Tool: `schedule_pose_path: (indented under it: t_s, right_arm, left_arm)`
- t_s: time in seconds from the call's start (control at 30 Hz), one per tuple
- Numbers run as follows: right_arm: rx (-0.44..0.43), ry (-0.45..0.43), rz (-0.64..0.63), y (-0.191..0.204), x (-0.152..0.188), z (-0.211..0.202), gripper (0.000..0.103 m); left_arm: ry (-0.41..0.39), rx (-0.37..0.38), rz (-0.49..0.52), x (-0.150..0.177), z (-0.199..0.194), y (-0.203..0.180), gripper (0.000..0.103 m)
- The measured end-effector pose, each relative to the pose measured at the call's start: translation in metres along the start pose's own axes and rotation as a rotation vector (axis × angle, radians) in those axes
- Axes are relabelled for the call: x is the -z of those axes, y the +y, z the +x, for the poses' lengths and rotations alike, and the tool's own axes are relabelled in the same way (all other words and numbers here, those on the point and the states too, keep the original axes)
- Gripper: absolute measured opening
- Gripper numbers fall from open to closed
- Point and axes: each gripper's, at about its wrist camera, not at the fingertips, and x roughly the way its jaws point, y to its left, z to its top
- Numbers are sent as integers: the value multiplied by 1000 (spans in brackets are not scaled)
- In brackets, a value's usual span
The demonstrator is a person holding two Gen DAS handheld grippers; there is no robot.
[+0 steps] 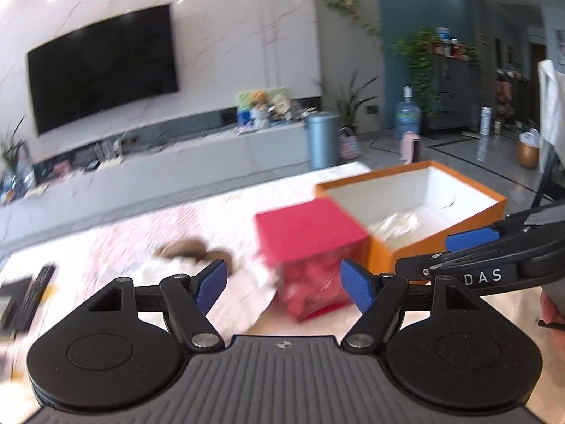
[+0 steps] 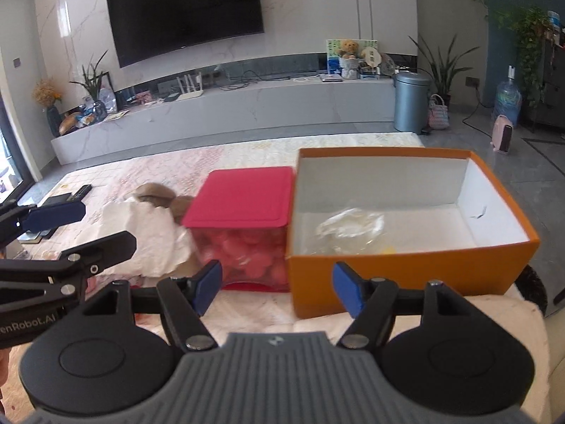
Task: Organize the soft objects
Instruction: 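Move both tools back toward the crocheted toys on the bed, then grasp the orange crocheted fruit with the left gripper while the right gripper grasps the pink-white crocheted ball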
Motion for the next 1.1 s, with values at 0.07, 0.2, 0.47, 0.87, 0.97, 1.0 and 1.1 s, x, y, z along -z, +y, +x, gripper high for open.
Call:
schedule_pose_path:
  t_s: [0.07, 0.2, 0.47, 0.87, 0.97, 1.0, 1.1]
  right_arm:
    - [-16, 15, 1, 11, 7, 5, 69]
    - [-52, 46, 4, 33, 18, 16, 69]
    - [-64, 115, -71, 69, 27, 40, 59]
    - [-60, 185, -117, 85, 24, 90, 50]
    - [-53, 195, -104, 80, 24, 101, 50]
    - [-54, 204, -97, 79, 25, 106, 51]
    - [-68, 221, -80, 75, 26, 115, 50]
  left_arm:
    - [28, -24, -16, 8, -5, 12, 86]
    - [82, -63, -54, 23, -10, 35, 86]
    - [180, -79, -157, 60, -8, 75, 78]
    - [319, -78, -268, 77, 51, 89, 78]
    - [348, -73, -291, 79, 65, 91, 78]
    - [355, -69, -297, 79, 69, 91, 78]
    - [379, -66, -297, 79, 81, 90, 78]
